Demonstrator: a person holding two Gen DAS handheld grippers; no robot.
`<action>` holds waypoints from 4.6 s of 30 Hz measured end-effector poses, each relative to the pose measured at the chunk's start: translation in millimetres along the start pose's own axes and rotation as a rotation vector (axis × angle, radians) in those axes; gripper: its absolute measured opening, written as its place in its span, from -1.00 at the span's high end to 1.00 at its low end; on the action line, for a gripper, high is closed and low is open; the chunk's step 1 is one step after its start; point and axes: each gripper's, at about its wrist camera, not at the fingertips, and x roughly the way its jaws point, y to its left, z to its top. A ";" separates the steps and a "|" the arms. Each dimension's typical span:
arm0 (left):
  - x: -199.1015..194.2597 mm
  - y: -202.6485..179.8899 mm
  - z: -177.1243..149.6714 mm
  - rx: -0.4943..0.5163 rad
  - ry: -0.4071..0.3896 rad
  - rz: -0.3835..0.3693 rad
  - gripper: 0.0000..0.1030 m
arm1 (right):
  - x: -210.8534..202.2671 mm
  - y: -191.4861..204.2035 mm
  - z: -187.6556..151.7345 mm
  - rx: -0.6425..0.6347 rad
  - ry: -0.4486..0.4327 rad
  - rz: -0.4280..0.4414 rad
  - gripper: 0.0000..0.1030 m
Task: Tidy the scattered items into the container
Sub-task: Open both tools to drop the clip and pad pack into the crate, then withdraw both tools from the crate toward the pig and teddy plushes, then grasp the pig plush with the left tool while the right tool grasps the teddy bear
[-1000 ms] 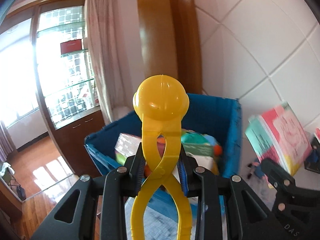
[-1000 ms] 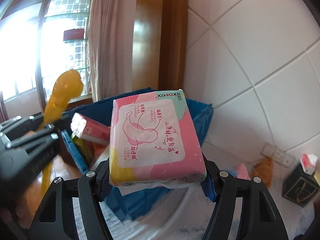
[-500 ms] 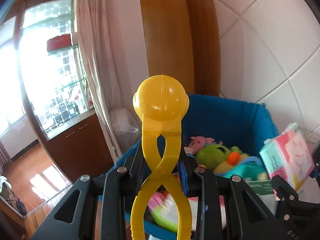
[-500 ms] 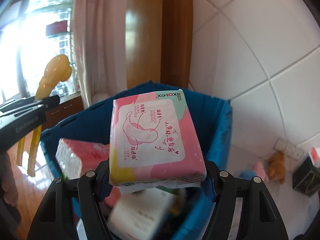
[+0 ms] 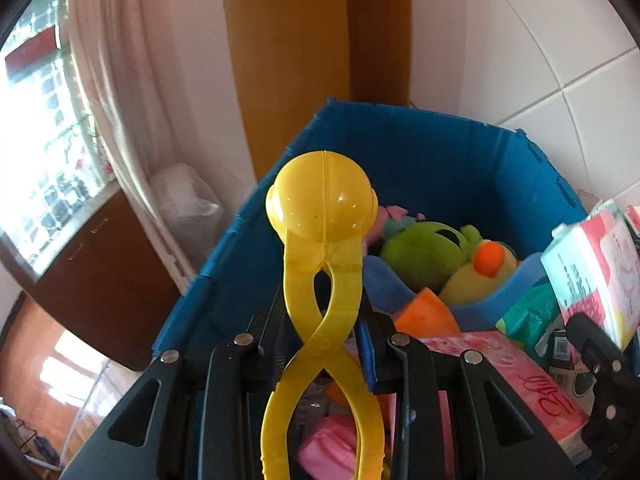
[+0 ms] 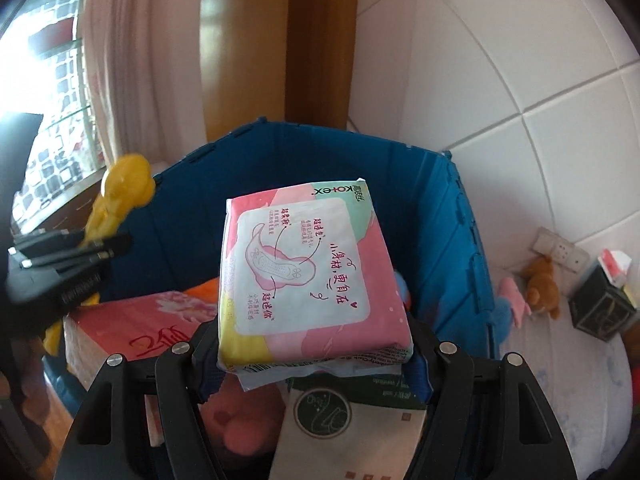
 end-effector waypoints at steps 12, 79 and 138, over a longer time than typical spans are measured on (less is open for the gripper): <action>-34.5 1.2 -13.7 -0.029 -0.096 -0.026 -0.50 | -14.1 5.8 5.1 0.015 -0.039 -0.039 -0.46; 33.7 -465.3 -87.5 0.236 0.016 -0.319 -0.51 | -25.8 -505.3 -195.2 0.357 0.159 -0.296 -0.53; 97.3 -548.8 -233.1 0.146 0.098 -0.151 0.11 | 71.5 -552.9 -305.8 0.321 0.267 -0.066 0.44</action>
